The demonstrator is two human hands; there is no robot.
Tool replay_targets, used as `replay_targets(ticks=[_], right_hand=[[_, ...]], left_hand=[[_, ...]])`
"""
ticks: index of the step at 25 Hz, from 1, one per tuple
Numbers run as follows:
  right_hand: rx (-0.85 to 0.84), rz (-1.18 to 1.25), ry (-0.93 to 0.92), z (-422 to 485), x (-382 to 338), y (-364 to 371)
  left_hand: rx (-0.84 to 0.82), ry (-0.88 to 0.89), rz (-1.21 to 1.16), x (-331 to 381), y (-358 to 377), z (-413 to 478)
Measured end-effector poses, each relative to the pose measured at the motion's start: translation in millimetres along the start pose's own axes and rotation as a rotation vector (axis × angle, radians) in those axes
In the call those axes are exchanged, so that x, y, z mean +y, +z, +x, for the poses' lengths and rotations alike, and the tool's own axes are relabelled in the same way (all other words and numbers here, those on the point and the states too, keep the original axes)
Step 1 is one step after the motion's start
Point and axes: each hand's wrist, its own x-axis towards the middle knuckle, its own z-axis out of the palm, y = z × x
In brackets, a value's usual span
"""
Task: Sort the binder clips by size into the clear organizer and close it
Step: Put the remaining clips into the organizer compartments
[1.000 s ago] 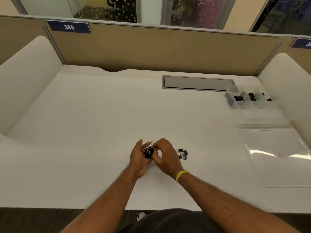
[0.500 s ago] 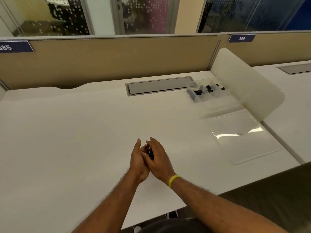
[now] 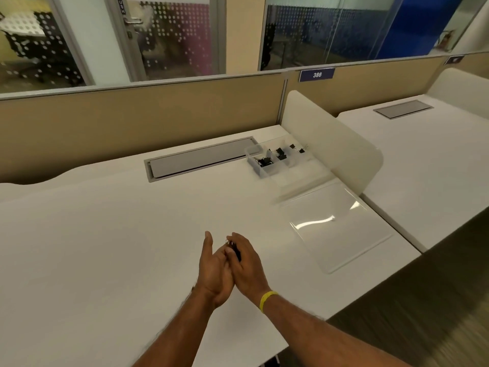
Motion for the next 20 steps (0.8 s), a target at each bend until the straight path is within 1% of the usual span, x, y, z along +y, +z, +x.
replay_targets(ticks=[5, 10, 15, 20], right_hand=[[0.089, 0.089, 0.013, 40, 13, -47], [0.148, 0.178, 0.066, 97, 29, -94], [0.178, 0.199, 0.078, 171, 42, -133], [0.199, 0.18, 0.088, 242, 52, -156]], left_hand=[[-0.018, -0.024, 0.031, -8, 44, 51], [-0.014, -0.015, 0.123, -10, 90, 117], [0.017, 0.031, 0.229, 1, 134, 188], [0.074, 0.051, 0.243, 17, 164, 251]])
